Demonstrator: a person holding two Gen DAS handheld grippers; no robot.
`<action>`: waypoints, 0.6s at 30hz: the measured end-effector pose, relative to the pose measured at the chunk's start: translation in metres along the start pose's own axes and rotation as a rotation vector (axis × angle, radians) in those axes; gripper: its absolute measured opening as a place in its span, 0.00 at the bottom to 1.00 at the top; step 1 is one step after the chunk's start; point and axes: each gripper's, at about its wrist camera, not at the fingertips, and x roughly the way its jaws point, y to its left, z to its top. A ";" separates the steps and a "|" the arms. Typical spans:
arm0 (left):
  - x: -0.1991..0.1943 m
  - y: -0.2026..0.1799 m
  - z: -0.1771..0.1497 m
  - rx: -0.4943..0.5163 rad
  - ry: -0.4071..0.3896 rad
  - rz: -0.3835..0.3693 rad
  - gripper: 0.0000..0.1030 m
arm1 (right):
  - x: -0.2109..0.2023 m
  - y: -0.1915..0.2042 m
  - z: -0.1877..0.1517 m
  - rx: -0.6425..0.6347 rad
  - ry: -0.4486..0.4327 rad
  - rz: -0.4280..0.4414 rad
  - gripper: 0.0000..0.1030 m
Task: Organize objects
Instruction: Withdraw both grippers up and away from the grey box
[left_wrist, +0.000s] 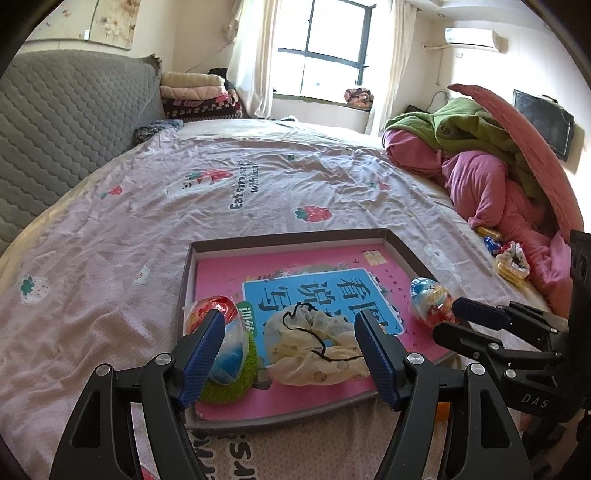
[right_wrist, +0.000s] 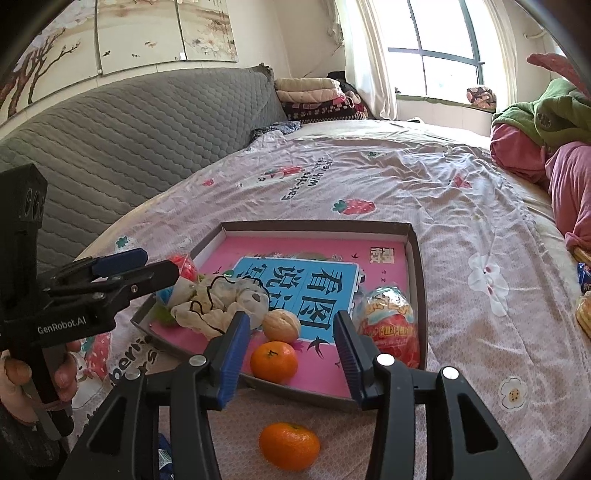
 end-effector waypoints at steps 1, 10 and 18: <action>-0.001 0.000 -0.001 0.000 -0.001 0.000 0.72 | -0.001 0.000 0.000 -0.001 -0.002 0.003 0.47; -0.015 0.001 -0.005 0.007 -0.021 0.033 0.72 | -0.011 0.005 -0.001 -0.015 -0.021 0.015 0.48; -0.024 0.006 -0.010 -0.012 -0.029 0.050 0.72 | -0.016 0.013 -0.001 -0.039 -0.032 0.021 0.48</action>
